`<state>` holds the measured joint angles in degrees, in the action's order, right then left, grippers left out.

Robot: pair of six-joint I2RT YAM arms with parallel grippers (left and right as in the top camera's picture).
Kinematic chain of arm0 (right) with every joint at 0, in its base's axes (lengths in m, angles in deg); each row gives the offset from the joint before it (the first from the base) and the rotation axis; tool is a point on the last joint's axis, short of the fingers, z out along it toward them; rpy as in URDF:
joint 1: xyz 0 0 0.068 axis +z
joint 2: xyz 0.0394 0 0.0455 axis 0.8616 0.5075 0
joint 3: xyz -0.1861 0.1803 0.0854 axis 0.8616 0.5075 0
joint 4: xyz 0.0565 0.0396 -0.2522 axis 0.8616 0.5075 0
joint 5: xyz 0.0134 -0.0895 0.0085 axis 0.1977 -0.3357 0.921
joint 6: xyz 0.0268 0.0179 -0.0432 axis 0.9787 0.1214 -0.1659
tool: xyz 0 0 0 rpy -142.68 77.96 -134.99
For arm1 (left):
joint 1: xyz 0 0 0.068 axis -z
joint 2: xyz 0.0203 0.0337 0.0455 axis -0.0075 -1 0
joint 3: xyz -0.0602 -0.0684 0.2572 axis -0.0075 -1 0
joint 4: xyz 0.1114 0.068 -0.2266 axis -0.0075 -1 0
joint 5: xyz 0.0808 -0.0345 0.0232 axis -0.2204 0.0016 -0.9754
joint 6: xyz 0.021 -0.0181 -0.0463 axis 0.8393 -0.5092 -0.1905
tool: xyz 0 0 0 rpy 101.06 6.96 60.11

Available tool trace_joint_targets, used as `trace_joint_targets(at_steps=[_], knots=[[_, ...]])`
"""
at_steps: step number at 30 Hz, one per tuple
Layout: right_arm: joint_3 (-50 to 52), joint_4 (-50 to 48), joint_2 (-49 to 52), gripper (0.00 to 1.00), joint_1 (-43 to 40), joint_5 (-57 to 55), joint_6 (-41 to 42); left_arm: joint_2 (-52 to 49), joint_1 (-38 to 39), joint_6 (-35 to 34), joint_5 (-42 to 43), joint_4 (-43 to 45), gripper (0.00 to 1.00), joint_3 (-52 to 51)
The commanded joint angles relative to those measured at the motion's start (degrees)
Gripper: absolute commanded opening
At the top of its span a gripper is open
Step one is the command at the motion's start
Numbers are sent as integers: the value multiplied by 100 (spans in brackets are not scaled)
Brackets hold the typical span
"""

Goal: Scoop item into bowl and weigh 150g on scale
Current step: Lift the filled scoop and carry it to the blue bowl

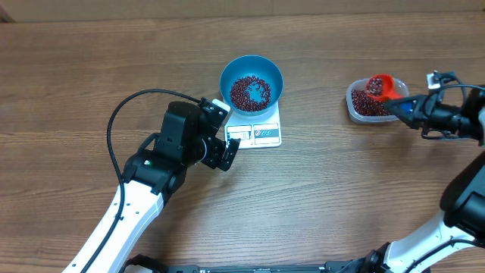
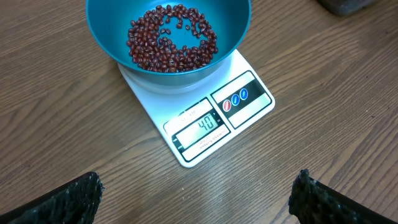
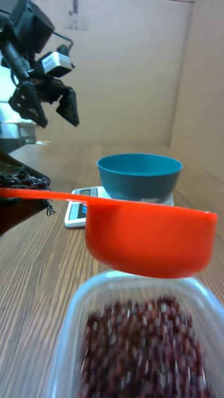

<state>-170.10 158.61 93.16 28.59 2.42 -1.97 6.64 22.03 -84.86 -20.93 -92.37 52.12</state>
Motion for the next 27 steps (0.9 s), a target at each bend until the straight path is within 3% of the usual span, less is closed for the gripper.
trace_joint_targets(at_steps=[1, 8, 16, 27], knots=[[24, 4, 17, 4, 345, 343, -129, -9, -15, 42, 68, 20, 100, 87], [-20, -52, 17, 4, 1012, 579, 31, -9, -15, 42, 68, 20, 99, 87], [-398, -962, 17, 4, 2022, 457, 1360, -9, -15, 42, 68, 20, 99, 87], [-1137, -2157, 17, 4, 3399, -1145, 3224, -9, -15, 42, 68, 20, 100, 87]])
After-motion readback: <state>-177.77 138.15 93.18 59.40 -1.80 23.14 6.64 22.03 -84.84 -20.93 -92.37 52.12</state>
